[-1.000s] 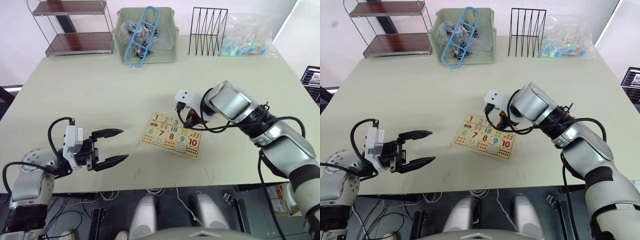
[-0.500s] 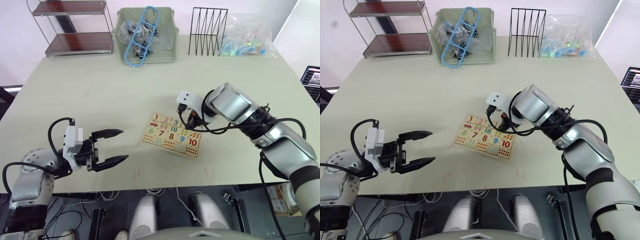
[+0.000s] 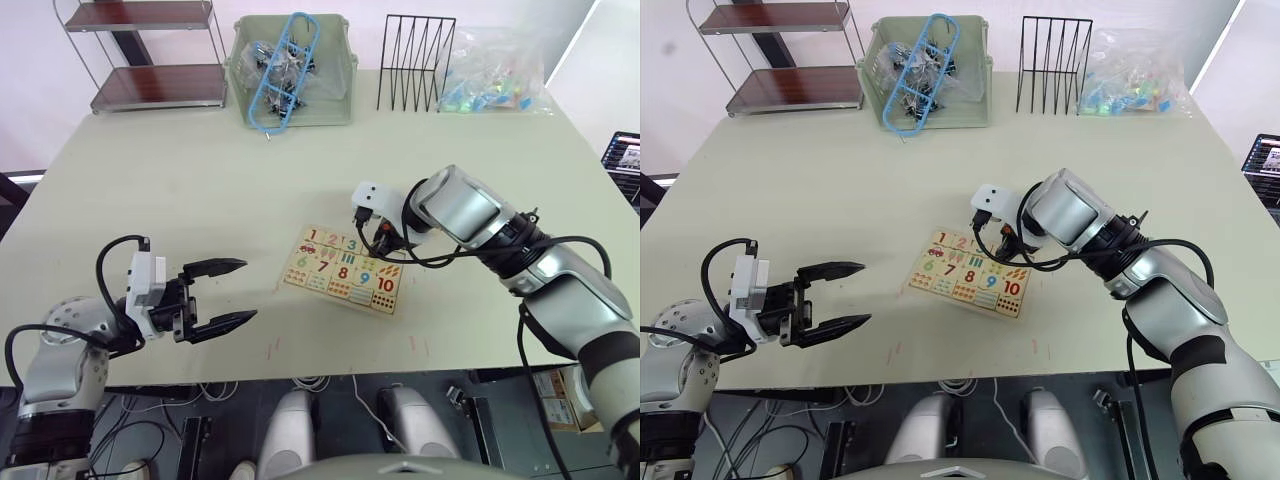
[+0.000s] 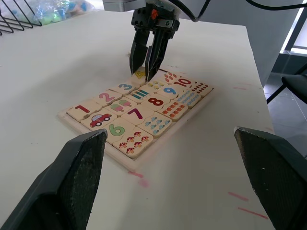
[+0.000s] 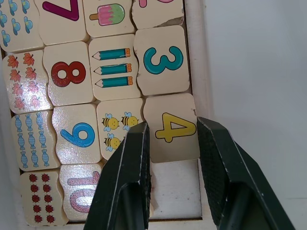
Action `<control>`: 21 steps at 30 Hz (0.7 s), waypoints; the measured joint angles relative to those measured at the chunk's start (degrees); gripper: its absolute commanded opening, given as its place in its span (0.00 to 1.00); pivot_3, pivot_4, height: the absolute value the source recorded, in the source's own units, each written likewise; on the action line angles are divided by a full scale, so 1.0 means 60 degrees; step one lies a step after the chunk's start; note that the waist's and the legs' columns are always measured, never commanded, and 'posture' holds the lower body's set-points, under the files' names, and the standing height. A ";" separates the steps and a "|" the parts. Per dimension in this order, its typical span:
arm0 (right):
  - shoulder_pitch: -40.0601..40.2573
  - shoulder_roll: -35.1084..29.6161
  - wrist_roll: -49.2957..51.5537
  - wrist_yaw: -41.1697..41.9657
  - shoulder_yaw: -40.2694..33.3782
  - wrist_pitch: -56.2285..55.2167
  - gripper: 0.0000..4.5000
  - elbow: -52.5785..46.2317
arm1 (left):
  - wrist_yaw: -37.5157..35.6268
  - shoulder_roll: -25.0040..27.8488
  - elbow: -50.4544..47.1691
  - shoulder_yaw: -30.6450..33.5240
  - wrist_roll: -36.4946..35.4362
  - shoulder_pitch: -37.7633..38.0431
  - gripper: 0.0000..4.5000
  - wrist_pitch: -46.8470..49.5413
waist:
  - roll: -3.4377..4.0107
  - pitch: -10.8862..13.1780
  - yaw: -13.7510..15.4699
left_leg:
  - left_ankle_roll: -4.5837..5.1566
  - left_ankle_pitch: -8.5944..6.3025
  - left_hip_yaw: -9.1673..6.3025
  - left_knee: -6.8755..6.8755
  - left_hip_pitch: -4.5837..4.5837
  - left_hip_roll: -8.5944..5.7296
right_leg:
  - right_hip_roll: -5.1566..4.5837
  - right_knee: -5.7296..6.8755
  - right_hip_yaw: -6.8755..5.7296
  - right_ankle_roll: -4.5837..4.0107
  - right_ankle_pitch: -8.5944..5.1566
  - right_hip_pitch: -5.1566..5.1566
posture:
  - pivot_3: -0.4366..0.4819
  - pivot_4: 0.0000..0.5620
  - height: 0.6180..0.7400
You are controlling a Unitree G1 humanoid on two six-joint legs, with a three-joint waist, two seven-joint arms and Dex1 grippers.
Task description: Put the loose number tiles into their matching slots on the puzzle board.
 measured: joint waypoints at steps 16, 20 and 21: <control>0.0000 -0.0398 0.0025 0.0258 -0.0012 -0.0046 0.99 -0.0038 | -0.0071 0.0000 0.0000 0.0000 0.0000 0.0000 1.00 0.0003 | 0.0000 0.0000 0.0002 | 0.0000 0.0000 0.0000 0.0000 0.0000 0.0000 | 0.0000 -0.0001 0.0000 0.0000 0.0000 0.0000 | 0.48 0.27 1.00; 0.0019 -0.0704 0.0080 0.0343 -0.0119 -0.0199 0.99 -0.0299 | -0.0070 0.0000 0.0000 -0.0002 0.0001 -0.0012 1.00 0.0007 | 0.0000 0.0000 -0.0001 | 0.0000 0.0000 0.0000 0.0000 0.0000 0.0000 | 0.0000 0.0000 0.0000 0.0000 0.0000 0.0000 | 0.48 0.27 1.00; 0.0087 -0.0778 0.0108 0.0356 -0.0278 -0.0229 0.99 -0.0396 | -0.0069 0.0000 0.0000 -0.0002 0.0001 -0.0015 1.00 0.0008 | 0.0000 0.0000 0.0002 | 0.0000 0.0000 -0.0002 0.0000 0.0000 0.0000 | 0.0000 0.0000 -0.0001 0.0000 0.0000 0.0000 | 0.48 0.27 1.00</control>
